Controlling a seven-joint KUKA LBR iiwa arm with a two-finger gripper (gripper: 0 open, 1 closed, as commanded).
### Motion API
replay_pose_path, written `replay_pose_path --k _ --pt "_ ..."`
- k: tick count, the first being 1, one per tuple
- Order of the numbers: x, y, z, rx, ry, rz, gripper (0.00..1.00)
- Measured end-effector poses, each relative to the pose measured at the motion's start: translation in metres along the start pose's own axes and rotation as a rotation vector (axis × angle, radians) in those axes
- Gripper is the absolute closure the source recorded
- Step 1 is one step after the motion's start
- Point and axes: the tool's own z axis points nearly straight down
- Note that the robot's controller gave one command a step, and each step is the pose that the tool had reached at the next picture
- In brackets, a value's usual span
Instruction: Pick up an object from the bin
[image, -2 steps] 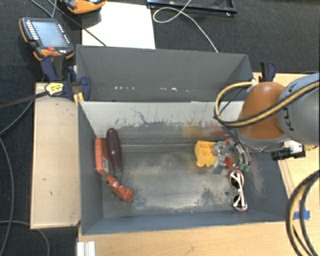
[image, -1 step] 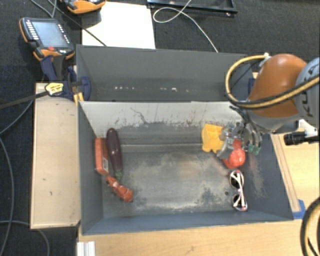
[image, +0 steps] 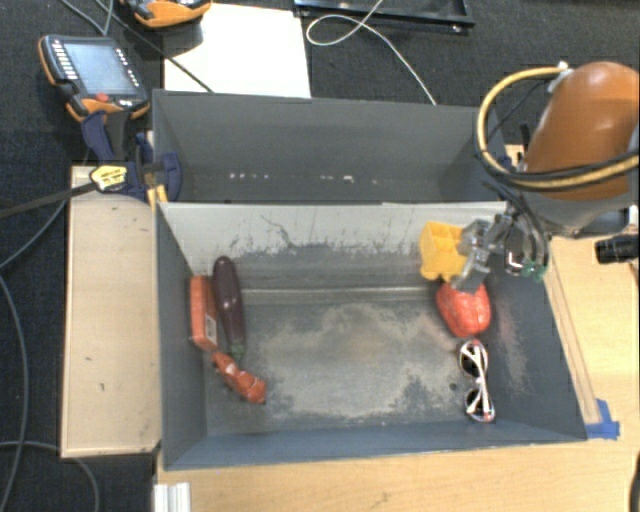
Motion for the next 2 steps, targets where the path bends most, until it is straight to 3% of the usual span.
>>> replay_pose_path --k 1,2 --pt "0.002 0.013 0.056 0.001 0.009 -0.022 1.00" --pt "0.041 0.002 0.003 -0.001 -0.003 0.050 1.00"
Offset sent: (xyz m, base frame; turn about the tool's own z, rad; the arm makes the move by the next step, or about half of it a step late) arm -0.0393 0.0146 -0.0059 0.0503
